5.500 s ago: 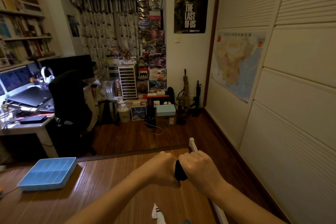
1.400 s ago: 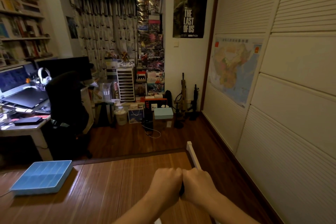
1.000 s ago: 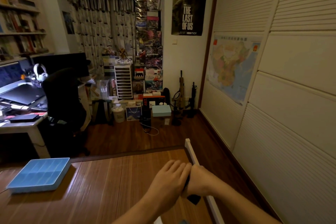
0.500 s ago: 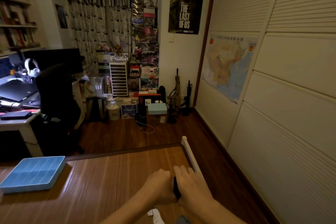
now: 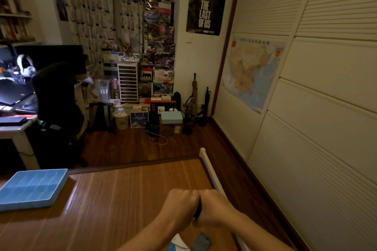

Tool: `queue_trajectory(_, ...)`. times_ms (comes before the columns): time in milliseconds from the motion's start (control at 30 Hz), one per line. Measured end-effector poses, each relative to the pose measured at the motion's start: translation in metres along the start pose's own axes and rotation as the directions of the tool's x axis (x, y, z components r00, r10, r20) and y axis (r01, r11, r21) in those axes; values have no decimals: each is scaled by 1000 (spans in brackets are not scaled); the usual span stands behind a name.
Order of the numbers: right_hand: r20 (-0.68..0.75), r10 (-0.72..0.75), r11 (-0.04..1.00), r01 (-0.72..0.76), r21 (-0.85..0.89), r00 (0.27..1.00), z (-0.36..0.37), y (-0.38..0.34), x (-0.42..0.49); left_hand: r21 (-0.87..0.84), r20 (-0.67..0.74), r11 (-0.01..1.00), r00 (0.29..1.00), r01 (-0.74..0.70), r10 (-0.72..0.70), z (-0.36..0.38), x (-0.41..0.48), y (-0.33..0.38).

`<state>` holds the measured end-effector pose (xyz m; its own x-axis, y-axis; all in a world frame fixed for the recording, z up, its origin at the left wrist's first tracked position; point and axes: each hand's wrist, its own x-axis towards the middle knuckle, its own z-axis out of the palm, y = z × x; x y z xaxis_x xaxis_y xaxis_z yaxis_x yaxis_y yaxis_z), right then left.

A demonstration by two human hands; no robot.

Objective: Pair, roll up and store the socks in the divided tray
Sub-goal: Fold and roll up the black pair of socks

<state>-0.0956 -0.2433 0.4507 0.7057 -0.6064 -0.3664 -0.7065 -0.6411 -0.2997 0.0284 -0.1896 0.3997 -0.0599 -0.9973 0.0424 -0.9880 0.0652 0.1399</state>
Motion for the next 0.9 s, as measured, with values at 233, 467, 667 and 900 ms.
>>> queue_trajectory(233, -32, 65, 977, -70, -203, 997, 21, -5, 3, -50, 220, 998, 975, 49, -36, -14, -10, 6)
queue_trajectory(467, -164, -33, 967, -10, -254, 986, 40, 2, -2, -91, 423, 992, 905, 87, -40, -21, -9, 5)
queue_trajectory(667, 36, 47, 998, -49, 41, 998, 36, 16, 3, 24, 194, 998, 979, -65, 59, 6, -12, 3)
queue_trajectory(900, 163, -4, 972, -34, 234, 987, 39, 33, -5, 74, 79, 987, 987, -144, 138, 24, -16, 13)
